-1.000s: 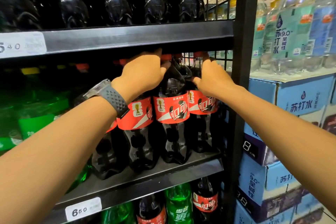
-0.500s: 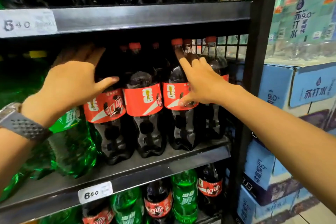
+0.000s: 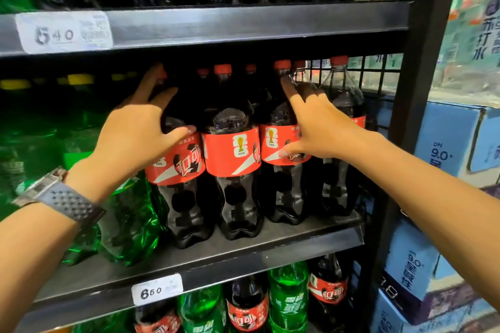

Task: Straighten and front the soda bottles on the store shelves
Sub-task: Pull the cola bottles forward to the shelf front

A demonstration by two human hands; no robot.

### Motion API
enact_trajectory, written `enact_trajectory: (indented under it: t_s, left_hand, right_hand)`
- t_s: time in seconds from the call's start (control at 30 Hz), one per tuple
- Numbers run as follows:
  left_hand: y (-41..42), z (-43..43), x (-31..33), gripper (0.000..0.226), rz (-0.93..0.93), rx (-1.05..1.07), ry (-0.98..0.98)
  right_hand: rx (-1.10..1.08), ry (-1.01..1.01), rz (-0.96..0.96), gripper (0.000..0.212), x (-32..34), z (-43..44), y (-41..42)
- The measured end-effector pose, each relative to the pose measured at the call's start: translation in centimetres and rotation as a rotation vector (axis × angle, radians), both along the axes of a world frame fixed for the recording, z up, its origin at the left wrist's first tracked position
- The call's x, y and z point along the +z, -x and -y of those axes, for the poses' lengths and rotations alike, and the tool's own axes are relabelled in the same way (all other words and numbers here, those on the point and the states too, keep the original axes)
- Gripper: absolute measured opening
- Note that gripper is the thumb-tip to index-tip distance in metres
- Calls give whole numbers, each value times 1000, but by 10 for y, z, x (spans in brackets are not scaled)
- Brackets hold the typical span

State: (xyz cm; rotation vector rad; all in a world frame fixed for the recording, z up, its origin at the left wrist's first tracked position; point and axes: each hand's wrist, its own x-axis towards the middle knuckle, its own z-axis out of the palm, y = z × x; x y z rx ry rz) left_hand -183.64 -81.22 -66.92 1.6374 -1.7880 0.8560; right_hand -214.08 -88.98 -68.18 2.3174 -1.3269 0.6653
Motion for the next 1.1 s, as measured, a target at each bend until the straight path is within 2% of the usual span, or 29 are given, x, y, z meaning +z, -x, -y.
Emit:
enact_trajectory:
  t_s: [0.1, 0.17, 0.27, 0.33, 0.53, 0.67, 0.93, 1.1]
  left_hand:
    - [1, -1, 0, 76, -21, -3, 1]
    - [2, -1, 0, 75, -6, 3, -2]
    - [2, -1, 0, 74, 21, 14, -3]
    - [3, -1, 0, 73, 22, 21, -8]
    - [2, 1, -2, 73, 31, 42, -8]
    - [2, 2, -2, 73, 23, 49, -13]
    - [0, 4, -3, 72, 23, 37, 0]
    - [0, 3, -2, 74, 1, 10, 13]
  right_hand:
    - [-26, 34, 190, 85, 7, 4, -7]
    - [-40, 57, 355, 67, 15, 9, -18]
    - [-36, -78, 579, 79, 30, 25, -35]
    - [-58, -203, 633, 89, 37, 31, -43]
    - [-92, -181, 602, 63, 41, 39, -45]
    - [-86, -157, 577, 53, 42, 40, -45]
    - [-59, -130, 594, 53, 41, 42, -40]
    - [-46, -166, 614, 60, 36, 37, -40]
